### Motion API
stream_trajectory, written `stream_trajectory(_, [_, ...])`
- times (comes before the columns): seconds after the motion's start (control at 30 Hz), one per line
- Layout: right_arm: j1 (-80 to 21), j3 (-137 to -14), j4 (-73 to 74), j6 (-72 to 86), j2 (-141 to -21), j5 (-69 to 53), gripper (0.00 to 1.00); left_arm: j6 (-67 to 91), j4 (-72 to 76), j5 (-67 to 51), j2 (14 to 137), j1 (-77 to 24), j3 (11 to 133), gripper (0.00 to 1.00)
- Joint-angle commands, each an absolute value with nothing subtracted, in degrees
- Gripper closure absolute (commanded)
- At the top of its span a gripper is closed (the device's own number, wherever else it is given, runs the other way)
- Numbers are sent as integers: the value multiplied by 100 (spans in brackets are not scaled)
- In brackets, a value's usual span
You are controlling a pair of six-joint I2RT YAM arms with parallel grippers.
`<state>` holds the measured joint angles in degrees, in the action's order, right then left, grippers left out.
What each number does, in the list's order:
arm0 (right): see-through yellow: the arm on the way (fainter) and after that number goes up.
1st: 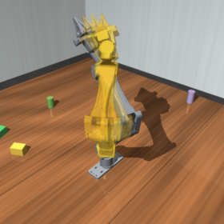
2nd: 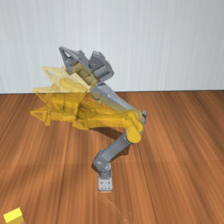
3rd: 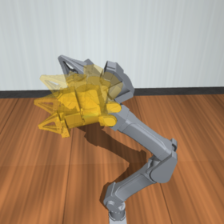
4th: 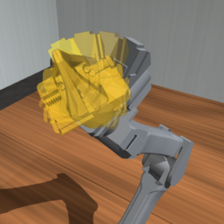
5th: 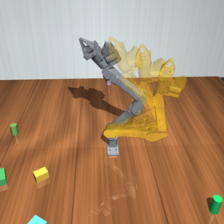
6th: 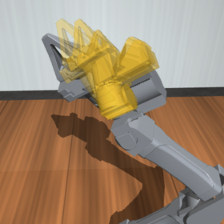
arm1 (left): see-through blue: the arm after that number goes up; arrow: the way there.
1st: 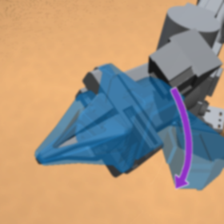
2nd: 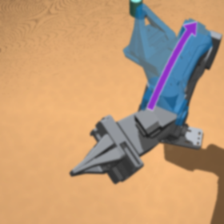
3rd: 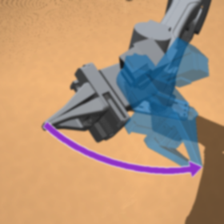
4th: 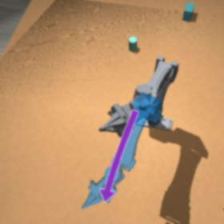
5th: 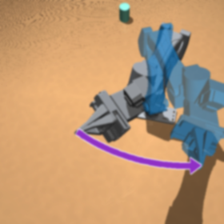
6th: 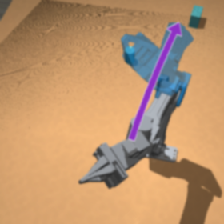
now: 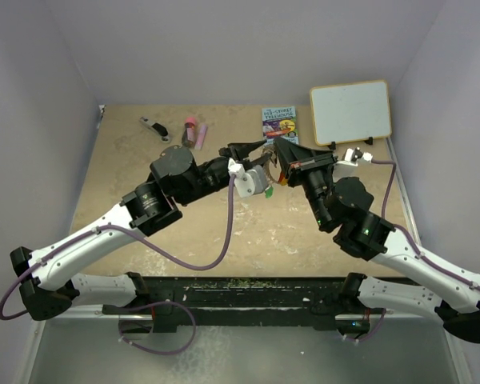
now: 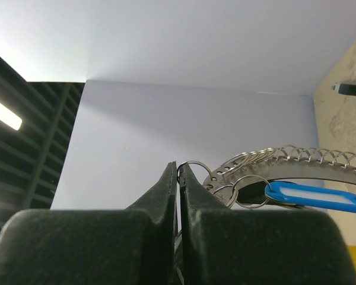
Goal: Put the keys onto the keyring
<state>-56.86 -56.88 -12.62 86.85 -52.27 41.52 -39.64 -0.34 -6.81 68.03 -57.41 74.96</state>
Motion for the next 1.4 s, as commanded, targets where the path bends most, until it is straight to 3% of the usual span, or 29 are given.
stream_trajectory(0.0, [-5695,-6015,-1632,8451,-5136,4374,100,-3175,199,-525,6743,-5743,7460,64])
stream_trajectory(1.37, [-5695,-5914,-1871,8307,-5194,4175,100,-2180,309,-594,7093,-5497,8021,64])
